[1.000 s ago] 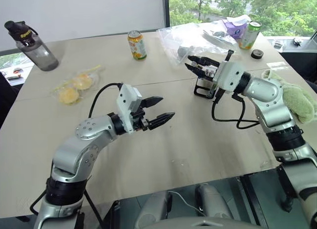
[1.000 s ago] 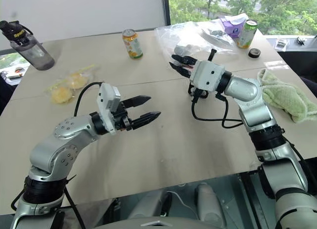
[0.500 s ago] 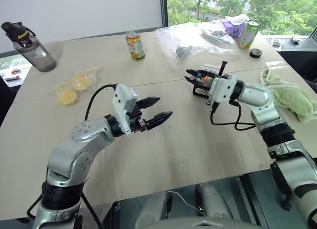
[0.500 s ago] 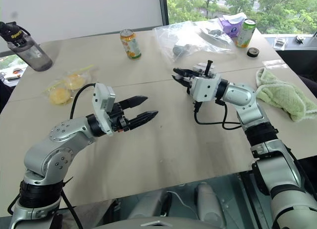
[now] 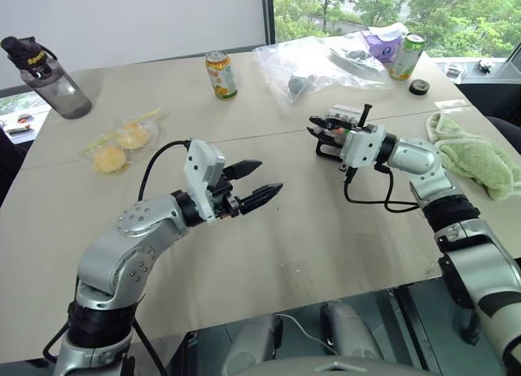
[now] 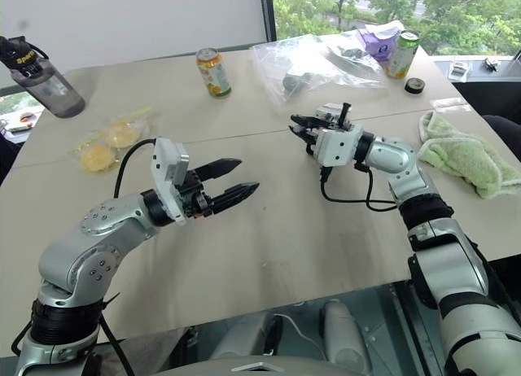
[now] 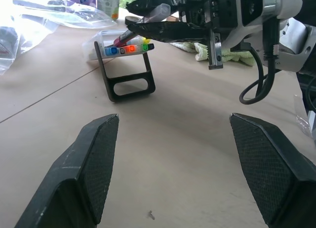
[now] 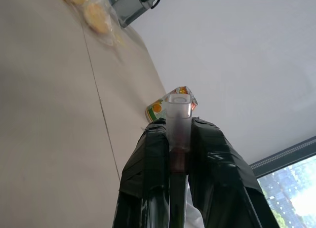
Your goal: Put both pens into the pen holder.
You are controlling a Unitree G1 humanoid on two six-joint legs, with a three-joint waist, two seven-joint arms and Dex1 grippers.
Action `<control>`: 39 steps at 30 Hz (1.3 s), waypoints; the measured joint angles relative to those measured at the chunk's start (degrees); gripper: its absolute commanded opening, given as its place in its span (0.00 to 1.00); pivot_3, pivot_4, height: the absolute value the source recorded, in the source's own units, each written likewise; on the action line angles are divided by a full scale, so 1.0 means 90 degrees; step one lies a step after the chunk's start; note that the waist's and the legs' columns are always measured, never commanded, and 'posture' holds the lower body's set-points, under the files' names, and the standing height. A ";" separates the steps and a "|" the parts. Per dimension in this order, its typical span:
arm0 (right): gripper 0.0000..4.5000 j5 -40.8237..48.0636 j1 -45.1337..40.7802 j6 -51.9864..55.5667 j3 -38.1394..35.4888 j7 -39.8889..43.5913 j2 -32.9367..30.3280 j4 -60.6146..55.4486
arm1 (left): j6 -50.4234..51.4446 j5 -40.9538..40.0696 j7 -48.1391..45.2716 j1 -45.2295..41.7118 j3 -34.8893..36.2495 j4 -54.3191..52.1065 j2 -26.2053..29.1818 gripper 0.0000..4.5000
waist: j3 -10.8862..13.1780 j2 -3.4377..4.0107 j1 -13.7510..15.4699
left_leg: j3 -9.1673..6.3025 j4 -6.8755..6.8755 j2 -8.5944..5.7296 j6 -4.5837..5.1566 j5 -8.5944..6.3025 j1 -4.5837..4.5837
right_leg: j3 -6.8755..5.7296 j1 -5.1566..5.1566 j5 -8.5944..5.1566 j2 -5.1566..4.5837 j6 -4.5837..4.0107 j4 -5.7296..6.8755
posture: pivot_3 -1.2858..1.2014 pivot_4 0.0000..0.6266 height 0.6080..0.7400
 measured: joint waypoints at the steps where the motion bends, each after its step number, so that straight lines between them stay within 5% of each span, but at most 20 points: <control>1: 0.02 -0.0032 -0.0048 -0.0067 0.0000 -0.0023 0.0000 0.0099 | -0.0004 0.0001 0.0030 0.0020 0.0001 -0.0031 0.0000 0.82 | 0.0000 0.0000 -0.0001 | 0.0000 -0.0001 0.0000 0.0000 0.0000 0.0000 | 0.0000 0.0000 0.0000 0.0000 0.0000 0.0000 | 0.52 0.24 0.99; 11: 0.98 -0.0257 -0.0249 -0.0330 0.0001 -0.0173 0.0002 0.0697 | -0.0014 -0.0001 0.0171 0.0183 0.0122 -0.0113 0.0007 0.83 | 0.0000 0.0000 -0.0072 | 0.0002 -0.0001 0.0000 0.0000 0.0000 0.0000 | 0.0002 0.0000 0.0000 0.0000 0.0000 0.0001 | 0.52 0.24 0.99; 21: 0.98 -0.0407 -0.0325 -0.0536 -0.0025 -0.0387 -0.0033 0.0994 | -0.0050 0.0004 0.0160 0.0181 0.0150 -0.0113 0.0004 0.83 | 0.0000 0.0000 -0.0138 | 0.0006 -0.0001 0.0000 0.0000 0.0000 0.0003 | 0.0006 -0.0001 0.0000 0.0001 0.0000 0.0005 | 0.52 0.24 0.99; 27: 0.98 0.0672 0.0014 -0.0041 -0.0211 0.0323 -0.0029 0.0243 | -0.0223 0.0155 0.0169 0.0255 0.0154 -0.0092 -0.0001 0.83 | -0.0001 0.0000 -0.0132 | 0.0003 -0.0001 0.0003 0.0000 0.0000 0.0003 | 0.0005 0.0002 0.0000 0.0000 0.0000 0.0003 | 0.52 0.24 0.99; 32: 0.98 0.2613 0.2320 0.2627 -0.0271 0.1731 -0.0497 -0.2212 | -0.0490 0.0658 0.0291 0.1320 0.0392 -0.0121 0.0124 0.83 | 0.0000 0.0007 -0.0074 | -0.0004 -0.0009 0.0003 0.0001 0.0000 -0.0008 | 0.0001 -0.0004 0.0000 -0.0004 0.0000 -0.0008 | 0.52 0.24 0.99; 39: 0.98 0.3940 0.4372 0.5439 -0.0631 0.2035 -0.1408 -0.4740 | -0.1475 0.1367 0.0277 0.2840 0.0537 0.0032 -0.0232 0.83 | 0.0003 0.0019 -0.0027 | 0.0013 -0.0014 0.0008 0.0002 -0.0001 0.0022 | 0.0016 0.0018 0.0001 -0.0002 -0.0002 0.0006 | 0.52 0.24 0.99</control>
